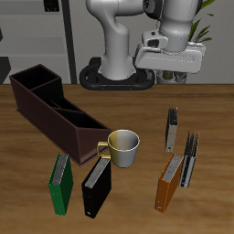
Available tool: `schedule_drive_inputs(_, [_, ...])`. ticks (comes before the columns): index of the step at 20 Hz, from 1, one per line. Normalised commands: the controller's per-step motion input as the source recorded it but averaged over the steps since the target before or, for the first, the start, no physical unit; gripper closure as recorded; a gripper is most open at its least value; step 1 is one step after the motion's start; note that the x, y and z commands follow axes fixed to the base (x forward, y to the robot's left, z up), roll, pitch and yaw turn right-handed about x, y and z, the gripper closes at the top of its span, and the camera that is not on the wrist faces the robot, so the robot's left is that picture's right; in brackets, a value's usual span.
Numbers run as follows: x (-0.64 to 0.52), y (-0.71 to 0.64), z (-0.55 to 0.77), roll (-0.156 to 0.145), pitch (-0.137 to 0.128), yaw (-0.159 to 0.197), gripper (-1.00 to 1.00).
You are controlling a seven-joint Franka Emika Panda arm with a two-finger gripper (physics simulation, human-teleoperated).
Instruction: Place the yellow book into the right desk caddy's back compartment
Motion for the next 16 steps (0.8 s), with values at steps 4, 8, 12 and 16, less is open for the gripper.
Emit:
schedule_drive_inputs(4, [-0.04,0.58,-0.17,0.06,-0.041,0.049,-1.0])
schedule_drive_inputs(8, [0.05,0.23,-0.06,-0.009,-0.025,-0.032,-1.0])
schedule_drive_inputs(12, [-0.01,0.14,-0.06,-0.049,-0.054,-0.019,-1.0])
schedule_drive_inputs(16, [0.0,0.06,-0.09,-0.018,-0.016,-0.012,-1.0])
